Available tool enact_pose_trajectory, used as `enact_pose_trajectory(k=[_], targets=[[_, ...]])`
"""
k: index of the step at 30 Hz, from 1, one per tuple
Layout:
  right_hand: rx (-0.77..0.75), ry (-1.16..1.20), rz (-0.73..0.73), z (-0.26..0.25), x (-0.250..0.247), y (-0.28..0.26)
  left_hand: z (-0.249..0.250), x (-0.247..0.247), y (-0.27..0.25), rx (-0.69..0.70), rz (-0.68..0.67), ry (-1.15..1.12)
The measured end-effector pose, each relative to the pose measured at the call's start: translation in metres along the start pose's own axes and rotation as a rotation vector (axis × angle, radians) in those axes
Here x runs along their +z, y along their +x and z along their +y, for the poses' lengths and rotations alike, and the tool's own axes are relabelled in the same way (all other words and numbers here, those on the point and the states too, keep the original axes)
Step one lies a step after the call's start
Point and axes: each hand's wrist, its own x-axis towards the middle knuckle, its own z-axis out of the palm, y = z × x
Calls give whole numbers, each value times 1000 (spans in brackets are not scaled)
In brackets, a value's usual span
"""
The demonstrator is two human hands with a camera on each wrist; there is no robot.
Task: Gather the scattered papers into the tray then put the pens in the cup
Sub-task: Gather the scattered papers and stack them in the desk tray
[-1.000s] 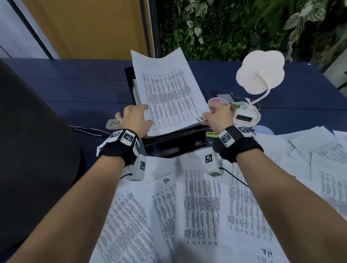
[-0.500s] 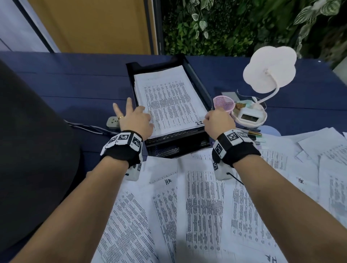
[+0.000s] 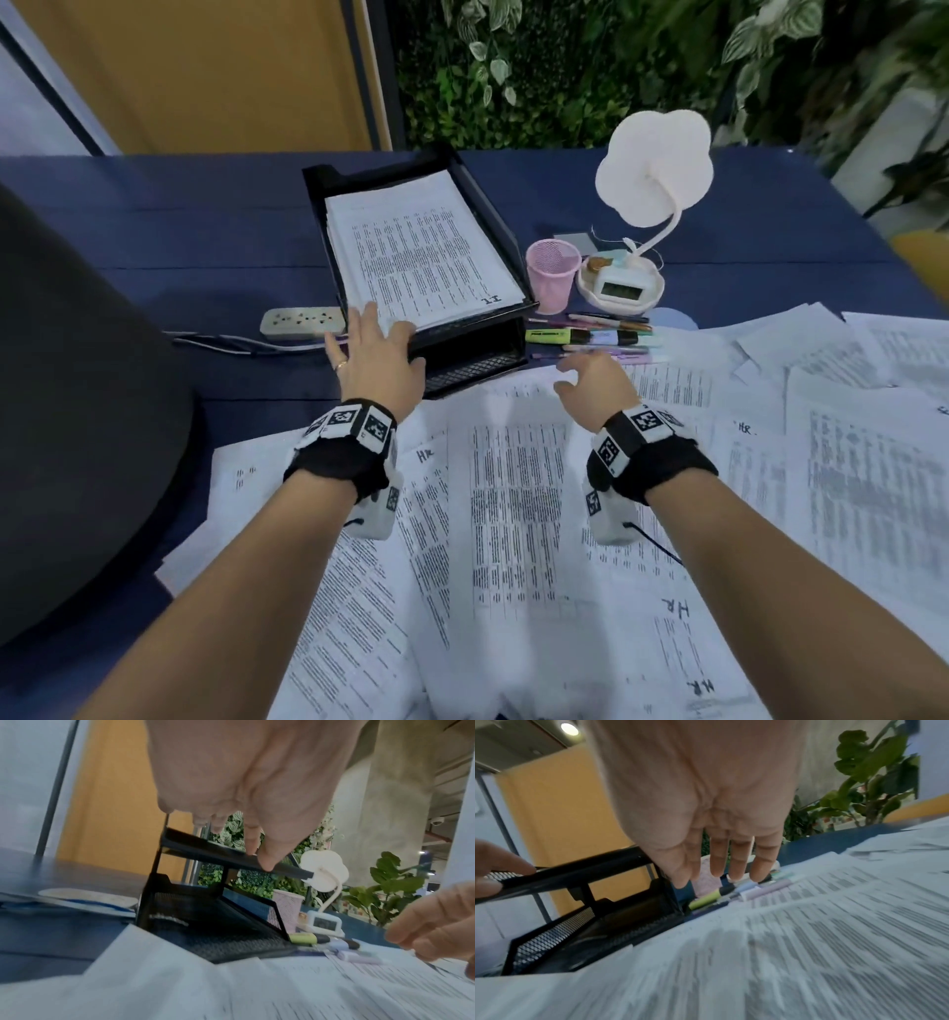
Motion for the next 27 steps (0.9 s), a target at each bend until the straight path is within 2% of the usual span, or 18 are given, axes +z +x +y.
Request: enact_pose_trajectory(k=[6,9,11,14,18,25,27], targets=[[175,21,-109,50,11,-41,28,29,-32,91,-102,-78],[243,45,-153,71,16,-56,37,42,-41,69,-77,-120],[259,20,-182,82,19,-64,40,51,-46,52,-138,-140],[271,-42,-237,95,21,-72,40,68,-55,-38,-295,-150],[241,-98,-282,107,24,-79,39,87,-66,-266,-446,-180],[237,-63,-271,114,23,-77,48,95,-61,-449,-375,-561],[256,-38,-263,115,22,-76,53,95,-58,-456,-387,-609]])
